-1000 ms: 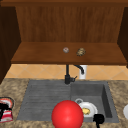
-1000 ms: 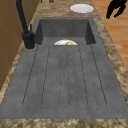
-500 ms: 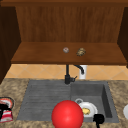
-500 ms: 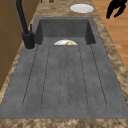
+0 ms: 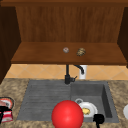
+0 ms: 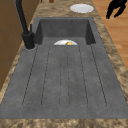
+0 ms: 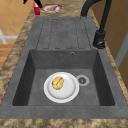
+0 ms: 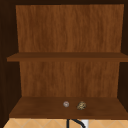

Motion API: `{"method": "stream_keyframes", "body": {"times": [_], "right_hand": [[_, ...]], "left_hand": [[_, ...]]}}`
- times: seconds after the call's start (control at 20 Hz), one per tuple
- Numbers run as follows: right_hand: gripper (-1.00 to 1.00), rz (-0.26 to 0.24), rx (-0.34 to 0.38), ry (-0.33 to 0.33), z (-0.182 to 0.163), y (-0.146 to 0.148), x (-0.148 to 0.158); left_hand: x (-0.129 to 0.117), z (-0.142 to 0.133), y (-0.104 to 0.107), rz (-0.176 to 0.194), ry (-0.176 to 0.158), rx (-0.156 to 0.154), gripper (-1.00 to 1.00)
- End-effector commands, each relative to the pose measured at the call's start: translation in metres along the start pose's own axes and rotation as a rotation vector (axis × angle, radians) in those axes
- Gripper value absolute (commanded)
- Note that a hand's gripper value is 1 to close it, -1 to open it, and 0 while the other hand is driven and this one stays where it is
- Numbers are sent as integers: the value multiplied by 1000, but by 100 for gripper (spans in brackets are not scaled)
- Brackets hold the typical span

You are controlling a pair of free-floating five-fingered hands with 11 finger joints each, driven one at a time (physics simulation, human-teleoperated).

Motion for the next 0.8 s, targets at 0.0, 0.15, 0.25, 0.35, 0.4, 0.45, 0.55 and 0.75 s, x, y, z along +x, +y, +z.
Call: {"method": "stream_keyframes", "body": {"times": [0.0, 0.15, 0.25, 0.35, 0.4, 0.45, 0.55, 0.75], "right_hand": [[0, 0, 0, 0, 0, 0, 0], [0, 0, 0, 0, 0, 0, 0], [0, 0, 0, 0, 0, 0, 0], [0, 0, 0, 0, 0, 0, 0], [0, 0, 0, 0, 0, 0, 0], [0, 0, 0, 0, 0, 0, 0], [0, 0, 0, 0, 0, 0, 0], [0, 0, 0, 0, 0, 0, 0]], "left_hand": [[1, 0, -7, -62, -13, 8, -100], [1, 0, -12, -89, -15, 7, -100], [1, 1, -14, -104, -19, 6, 100], [4, 3, -12, -189, -46, -8, 100], [5, 1, -11, -223, -49, -4, 100], [7, 0, -11, -252, -51, -1, 100], [9, -3, -8, -280, -49, -24, 100], [20, -17, -3, -207, -59, -10, 100]]}}
